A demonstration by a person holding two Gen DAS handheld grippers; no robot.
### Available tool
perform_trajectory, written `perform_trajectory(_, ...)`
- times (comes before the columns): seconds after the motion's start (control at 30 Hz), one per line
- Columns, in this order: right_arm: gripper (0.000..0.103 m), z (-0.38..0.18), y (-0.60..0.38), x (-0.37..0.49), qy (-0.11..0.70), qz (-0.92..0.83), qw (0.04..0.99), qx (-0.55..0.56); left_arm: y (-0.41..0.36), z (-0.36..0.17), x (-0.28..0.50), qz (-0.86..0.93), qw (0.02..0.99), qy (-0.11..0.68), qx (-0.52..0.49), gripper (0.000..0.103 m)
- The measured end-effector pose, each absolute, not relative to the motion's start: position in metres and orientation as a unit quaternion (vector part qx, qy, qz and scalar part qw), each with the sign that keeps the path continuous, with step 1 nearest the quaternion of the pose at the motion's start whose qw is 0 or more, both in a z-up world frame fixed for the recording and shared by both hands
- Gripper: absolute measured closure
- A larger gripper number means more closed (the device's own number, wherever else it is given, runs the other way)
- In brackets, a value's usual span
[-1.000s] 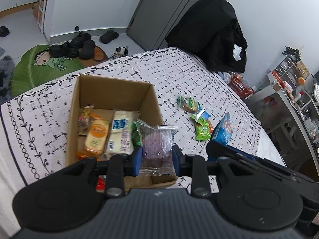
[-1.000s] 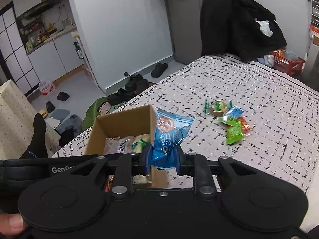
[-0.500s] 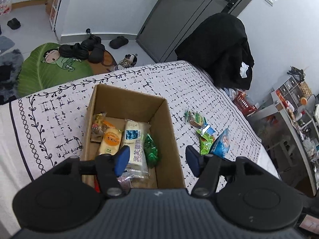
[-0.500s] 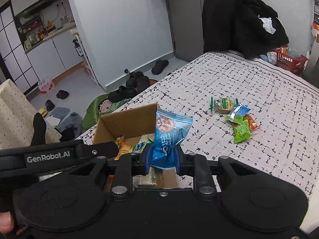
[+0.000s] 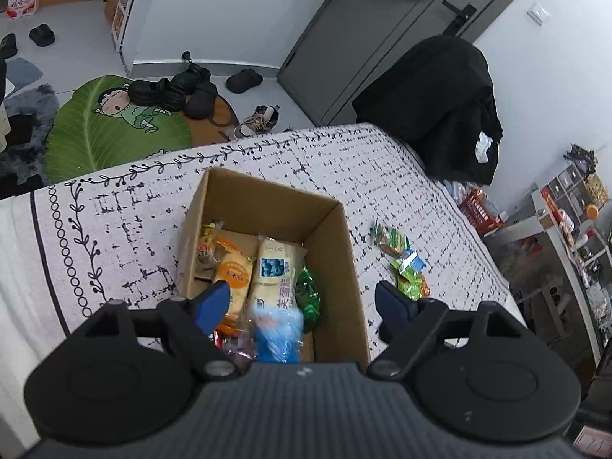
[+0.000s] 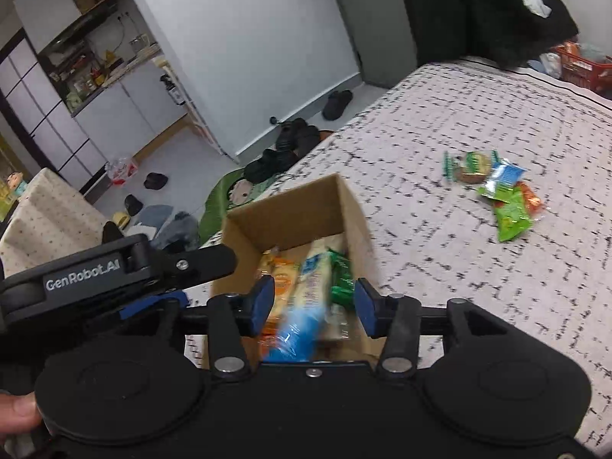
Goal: Organize snacks
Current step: 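Open left tool to drop the purple snack while right tool releases the blue packet, then move left tool to the green red-printed packet while right tool approaches the orange packet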
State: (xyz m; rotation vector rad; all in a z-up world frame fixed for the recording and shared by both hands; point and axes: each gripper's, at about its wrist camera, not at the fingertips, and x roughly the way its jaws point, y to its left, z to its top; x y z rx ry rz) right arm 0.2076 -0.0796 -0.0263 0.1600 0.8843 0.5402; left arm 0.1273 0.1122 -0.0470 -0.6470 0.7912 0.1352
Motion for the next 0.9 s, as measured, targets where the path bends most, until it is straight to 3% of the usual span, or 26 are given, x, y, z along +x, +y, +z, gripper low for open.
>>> perform_trajectory(0.3, 0.056, -0.040, -0.139, 0.220, 0.423, 0.214, 0.876, 0.089, 0.087, -0.057, 0.139, 0.049, 0.869, 0.398, -0.289, 0.016)
perform_trajectory(0.43, 0.047, -0.048, -0.161, 0.226, 0.420, 0.196, 0.881, 0.099, 0.071, -0.055, 0.145, 0.040, 0.874, 0.402, -0.269, 0.016)
perform_trajectory(0.9, 0.041, -0.073, -0.213, 0.264, 0.409, 0.187, 0.885, 0.122, 0.013, -0.047, 0.184, 0.023, 0.890, 0.399, -0.219, 0.016)
